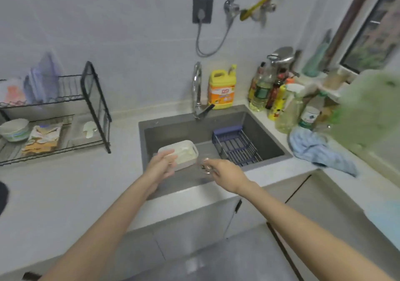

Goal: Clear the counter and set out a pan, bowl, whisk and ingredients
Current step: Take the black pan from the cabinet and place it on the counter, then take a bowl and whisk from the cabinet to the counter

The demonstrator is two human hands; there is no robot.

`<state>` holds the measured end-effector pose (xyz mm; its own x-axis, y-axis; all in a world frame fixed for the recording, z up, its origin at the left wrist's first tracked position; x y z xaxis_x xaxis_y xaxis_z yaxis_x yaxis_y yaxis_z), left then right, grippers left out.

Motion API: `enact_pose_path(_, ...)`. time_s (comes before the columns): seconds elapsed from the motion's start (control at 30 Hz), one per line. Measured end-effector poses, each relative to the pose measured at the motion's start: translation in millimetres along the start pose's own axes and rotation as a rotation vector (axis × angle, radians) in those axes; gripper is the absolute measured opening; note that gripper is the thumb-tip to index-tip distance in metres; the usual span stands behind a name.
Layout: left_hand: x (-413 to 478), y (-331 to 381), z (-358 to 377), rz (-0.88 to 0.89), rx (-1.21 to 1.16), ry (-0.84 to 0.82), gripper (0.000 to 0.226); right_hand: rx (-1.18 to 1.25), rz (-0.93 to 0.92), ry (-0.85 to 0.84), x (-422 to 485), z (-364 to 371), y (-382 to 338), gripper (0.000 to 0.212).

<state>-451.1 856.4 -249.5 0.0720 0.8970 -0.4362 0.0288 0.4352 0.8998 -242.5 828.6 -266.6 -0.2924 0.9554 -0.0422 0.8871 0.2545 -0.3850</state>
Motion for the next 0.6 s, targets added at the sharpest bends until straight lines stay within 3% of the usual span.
enact_pose_path(0.3,-4.2,17.9,189.1,0.055,0.246,-0.41,0.032,0.044,0.451,0.196,-155.1,-53.3,105.0,0.044)
enact_pose_path(0.6,-78.2,-40.2,340.7,0.052,0.527,-0.937,0.035,0.034,0.983,0.406,-339.2,-51.2,106.2,0.044)
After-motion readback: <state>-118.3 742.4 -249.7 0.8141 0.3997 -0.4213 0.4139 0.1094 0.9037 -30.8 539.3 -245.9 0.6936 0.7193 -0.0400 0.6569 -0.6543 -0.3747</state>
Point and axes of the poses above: each hand's wrist, its own x-axis towards the middle knuckle, its own z-axis out of the palm, y = z × x, the point moved 2 cm from there along x, towards the middle knuckle, and after that the axes turned 3 degrees about -z, right-handed, at the moved point
